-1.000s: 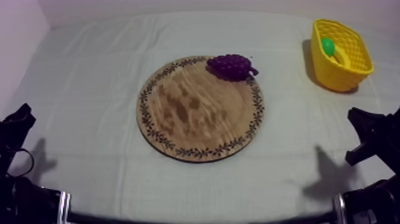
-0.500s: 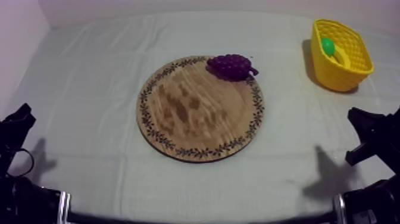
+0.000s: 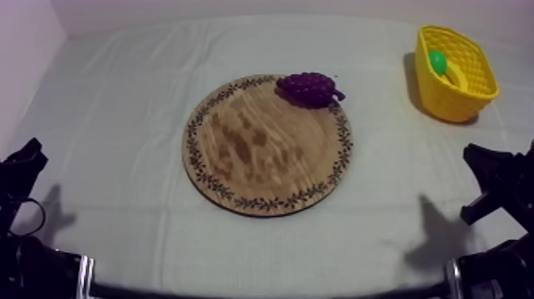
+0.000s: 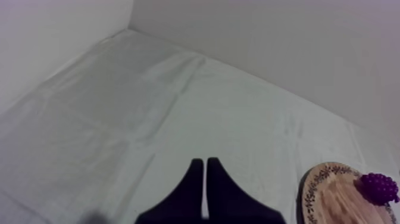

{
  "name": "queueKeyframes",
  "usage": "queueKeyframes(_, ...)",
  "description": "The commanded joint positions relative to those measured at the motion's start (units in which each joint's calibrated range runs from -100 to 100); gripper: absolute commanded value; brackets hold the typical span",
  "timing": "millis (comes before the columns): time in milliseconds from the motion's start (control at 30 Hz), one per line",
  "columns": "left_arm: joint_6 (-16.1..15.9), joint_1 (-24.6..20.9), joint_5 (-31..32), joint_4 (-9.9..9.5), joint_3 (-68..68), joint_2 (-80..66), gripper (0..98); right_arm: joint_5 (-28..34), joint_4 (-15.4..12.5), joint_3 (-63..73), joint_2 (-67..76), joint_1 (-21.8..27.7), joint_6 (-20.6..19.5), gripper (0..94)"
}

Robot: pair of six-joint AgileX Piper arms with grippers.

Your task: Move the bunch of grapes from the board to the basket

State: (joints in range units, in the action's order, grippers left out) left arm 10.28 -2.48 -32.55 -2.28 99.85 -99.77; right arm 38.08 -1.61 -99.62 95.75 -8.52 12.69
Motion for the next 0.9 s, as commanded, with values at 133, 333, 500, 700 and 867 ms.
queueKeyframes(133,-0.04,-0.01,-0.03,0.01,0.04,0.03,0.0,2.13,0.35,1.27,-2.17,-1.07,4.04,0.3)
queueKeyframes(333,-0.05,-0.01,-0.03,0.01,0.04,0.03,0.0,12.61,0.79,14.26,-10.20,-1.58,3.33,0.3)
queueKeyframes(500,-0.05,-0.01,-0.03,0.01,0.04,0.03,0.0,20.02,-2.51,30.43,-21.40,-1.19,4.23,0.2)
queueKeyframes(700,-0.05,-0.01,-0.03,0.01,0.04,0.03,0.0,26.57,-5.23,49.35,-39.43,-1.45,4.45,0.2)
queueKeyframes(867,-0.05,-0.01,-0.03,0.01,0.04,0.03,0.0,30.07,-6.83,61.96,-53.29,-2.52,5.08,0.2)
